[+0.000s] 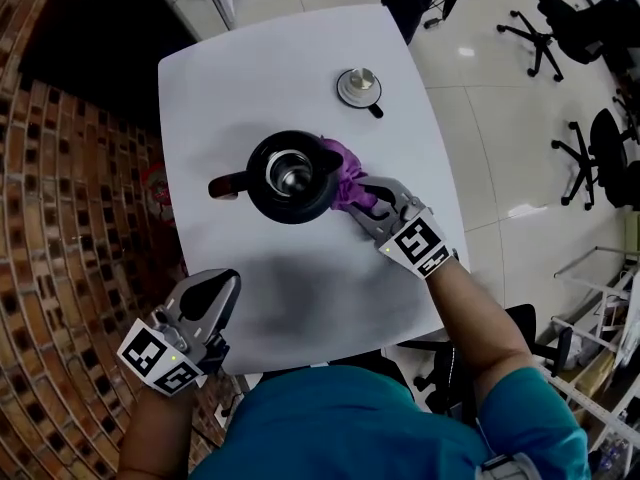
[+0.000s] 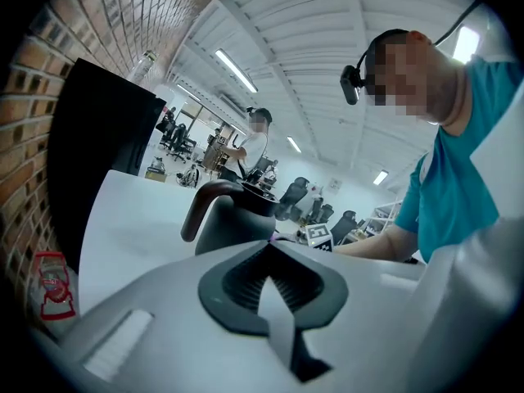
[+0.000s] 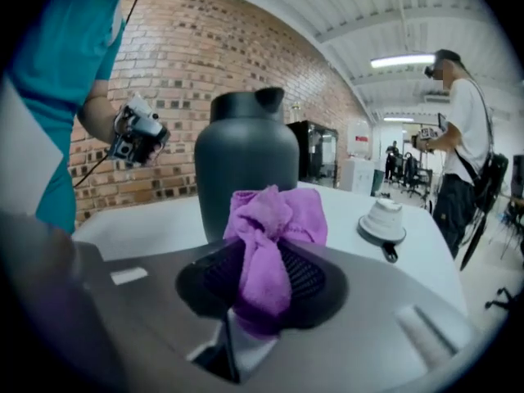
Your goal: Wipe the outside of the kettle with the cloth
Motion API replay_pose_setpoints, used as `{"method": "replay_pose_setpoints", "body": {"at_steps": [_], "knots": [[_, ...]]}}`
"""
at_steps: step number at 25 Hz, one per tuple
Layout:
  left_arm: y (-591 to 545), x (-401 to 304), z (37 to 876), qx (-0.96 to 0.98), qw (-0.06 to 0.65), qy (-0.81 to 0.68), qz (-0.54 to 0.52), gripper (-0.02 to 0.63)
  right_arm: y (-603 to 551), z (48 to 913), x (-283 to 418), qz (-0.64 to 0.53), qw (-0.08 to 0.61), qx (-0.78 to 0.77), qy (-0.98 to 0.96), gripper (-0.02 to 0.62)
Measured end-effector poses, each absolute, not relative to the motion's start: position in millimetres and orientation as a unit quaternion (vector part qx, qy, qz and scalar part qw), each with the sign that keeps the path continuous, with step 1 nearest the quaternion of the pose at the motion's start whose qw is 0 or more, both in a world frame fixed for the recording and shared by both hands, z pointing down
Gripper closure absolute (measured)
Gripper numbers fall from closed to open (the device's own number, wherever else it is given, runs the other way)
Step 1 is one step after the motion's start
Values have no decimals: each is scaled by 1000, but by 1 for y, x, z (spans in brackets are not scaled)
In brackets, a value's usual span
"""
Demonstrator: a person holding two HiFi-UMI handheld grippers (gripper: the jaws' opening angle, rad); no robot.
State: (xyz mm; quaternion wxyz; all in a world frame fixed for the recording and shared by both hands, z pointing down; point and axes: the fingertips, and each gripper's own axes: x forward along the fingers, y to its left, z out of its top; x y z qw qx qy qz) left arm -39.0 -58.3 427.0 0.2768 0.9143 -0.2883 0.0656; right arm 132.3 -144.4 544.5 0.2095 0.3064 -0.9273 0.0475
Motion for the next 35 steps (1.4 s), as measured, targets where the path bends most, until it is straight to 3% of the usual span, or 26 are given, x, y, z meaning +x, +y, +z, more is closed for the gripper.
{"method": "replay_pose_setpoints", "body": {"at_steps": [4,12,19,30,35], "knots": [[-60,-36,429,914,278,-288,58,604,-145,557,133,50,249,295,-921,503],[-54,-44,400,919,268,-289,20,604,-104,475,123,152,223,270,-925,503],[-48,-61,406,912,280,-299,-1,604,-116,521,106,247,227,269,-903,503],[-42,-97,412,901,290,-322,-29,604,-114,556,112,290,267,297,-870,503],[-39,-112,405,898,289,-329,-42,604,-84,508,77,385,183,274,-862,503]]}}
